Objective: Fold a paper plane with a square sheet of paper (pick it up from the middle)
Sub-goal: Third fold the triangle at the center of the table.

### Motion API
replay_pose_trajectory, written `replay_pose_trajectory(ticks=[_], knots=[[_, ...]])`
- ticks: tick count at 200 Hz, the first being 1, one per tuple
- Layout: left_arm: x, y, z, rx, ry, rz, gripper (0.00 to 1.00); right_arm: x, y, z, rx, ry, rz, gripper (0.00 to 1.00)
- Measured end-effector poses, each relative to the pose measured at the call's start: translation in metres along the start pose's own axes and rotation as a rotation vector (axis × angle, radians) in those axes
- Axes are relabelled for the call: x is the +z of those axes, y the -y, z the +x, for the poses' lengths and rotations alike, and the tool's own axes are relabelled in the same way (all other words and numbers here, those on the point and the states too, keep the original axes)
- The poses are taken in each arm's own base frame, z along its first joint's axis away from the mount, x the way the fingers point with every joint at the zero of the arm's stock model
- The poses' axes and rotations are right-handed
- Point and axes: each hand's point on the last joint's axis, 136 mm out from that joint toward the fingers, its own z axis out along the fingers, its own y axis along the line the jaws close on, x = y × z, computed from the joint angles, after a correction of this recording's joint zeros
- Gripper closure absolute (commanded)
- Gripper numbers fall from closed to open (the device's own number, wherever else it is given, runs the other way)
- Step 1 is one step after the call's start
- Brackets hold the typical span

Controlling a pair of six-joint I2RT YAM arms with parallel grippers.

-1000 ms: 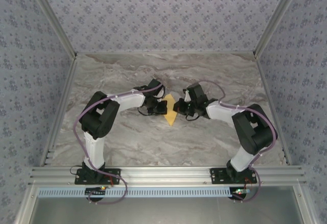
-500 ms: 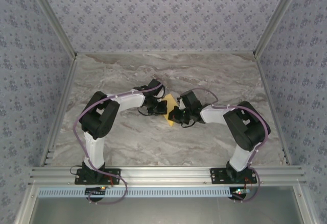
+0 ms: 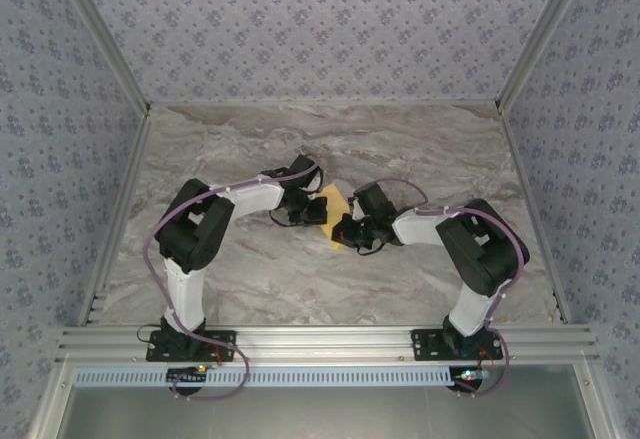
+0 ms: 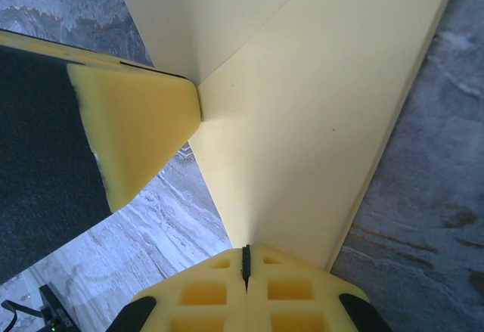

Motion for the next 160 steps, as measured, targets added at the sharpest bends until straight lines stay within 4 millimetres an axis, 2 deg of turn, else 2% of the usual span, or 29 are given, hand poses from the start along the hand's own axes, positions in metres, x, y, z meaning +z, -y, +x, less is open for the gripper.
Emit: replay_pose_trajectory(ticks=[84, 122, 138, 160], knots=[[0.0, 0.0, 0.0, -0.008, -0.001, -0.002, 1.0, -0.009, 0.009, 0.019, -0.104, -0.045, 0.011, 1.0], [0.0, 0.0, 0.0, -0.008, 0.0, -0.002, 1.0, -0.021, 0.014, 0.031, -0.116, -0.083, 0.049, 1.0], [0.0, 0.0, 0.0, -0.008, 0.0, -0.002, 1.0, -0.024, 0.009, 0.026, -0.122, -0.079, 0.05, 1.0], [0.0, 0.0, 0.0, -0.009, 0.001, -0.002, 1.0, -0.024, -0.012, 0.006, -0.157, -0.046, 0.023, 1.0]])
